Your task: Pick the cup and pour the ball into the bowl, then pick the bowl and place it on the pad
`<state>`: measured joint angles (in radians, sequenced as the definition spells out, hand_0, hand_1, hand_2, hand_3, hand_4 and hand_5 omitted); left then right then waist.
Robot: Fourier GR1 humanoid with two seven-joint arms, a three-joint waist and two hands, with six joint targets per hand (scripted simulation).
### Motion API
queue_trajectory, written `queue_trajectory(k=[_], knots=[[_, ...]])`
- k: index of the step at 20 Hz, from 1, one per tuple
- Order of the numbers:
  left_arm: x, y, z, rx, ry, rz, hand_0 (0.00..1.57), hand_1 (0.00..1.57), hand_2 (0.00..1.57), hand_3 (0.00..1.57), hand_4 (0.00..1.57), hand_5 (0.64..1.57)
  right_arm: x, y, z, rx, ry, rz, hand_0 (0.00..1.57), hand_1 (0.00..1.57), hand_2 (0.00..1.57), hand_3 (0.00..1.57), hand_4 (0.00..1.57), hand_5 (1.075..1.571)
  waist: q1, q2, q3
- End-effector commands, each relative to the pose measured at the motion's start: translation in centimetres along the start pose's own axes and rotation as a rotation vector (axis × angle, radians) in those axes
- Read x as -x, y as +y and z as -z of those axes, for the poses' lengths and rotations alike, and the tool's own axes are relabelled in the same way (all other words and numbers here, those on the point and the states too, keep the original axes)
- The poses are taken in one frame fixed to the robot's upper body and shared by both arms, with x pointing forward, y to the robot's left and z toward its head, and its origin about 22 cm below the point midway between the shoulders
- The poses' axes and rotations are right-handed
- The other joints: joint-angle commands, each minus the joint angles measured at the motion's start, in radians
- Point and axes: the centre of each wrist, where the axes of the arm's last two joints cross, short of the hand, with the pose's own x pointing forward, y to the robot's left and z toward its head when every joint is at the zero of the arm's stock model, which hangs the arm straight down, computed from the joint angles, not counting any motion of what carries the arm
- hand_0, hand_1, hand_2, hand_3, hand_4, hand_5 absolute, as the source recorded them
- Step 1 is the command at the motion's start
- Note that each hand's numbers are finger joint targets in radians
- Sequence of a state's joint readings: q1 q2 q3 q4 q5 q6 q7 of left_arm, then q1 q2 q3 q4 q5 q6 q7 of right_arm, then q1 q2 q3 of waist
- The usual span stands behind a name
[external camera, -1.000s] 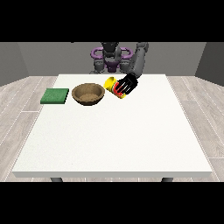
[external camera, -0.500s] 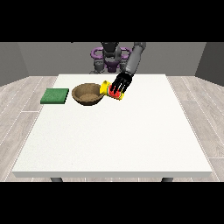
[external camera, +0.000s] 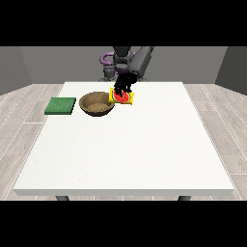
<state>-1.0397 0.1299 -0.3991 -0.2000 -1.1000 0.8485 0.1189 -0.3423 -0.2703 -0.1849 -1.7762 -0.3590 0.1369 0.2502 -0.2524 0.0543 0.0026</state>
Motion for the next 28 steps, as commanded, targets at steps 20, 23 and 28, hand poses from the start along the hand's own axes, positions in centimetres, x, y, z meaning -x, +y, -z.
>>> queue_trajectory(k=[20,23,28], knots=[[-7.1,1.8,0.8,0.059,-0.073,0.001,0.94,0.94,1.37,1.30,1.09,1.448,4.1,-4.0,-1.3,0.146,0.118,-0.020,0.00,0.00,0.00,0.00,0.36,1.564,0.166,-0.131,-0.0053],[-2.5,3.0,2.1,-0.040,0.092,-0.152,1.25,1.25,1.57,1.57,0.78,1.571,5.0,-4.0,-2.4,0.162,0.123,-0.015,0.00,0.00,0.00,0.00,0.36,1.564,0.183,-0.101,-0.0065],[0.9,0.0,-3.1,-0.099,0.227,-0.403,1.21,1.21,1.57,1.57,0.93,1.571,3.2,-4.7,-3.1,0.176,0.052,-0.028,0.00,0.00,0.00,0.00,0.40,1.565,0.181,-0.048,-0.0090]])
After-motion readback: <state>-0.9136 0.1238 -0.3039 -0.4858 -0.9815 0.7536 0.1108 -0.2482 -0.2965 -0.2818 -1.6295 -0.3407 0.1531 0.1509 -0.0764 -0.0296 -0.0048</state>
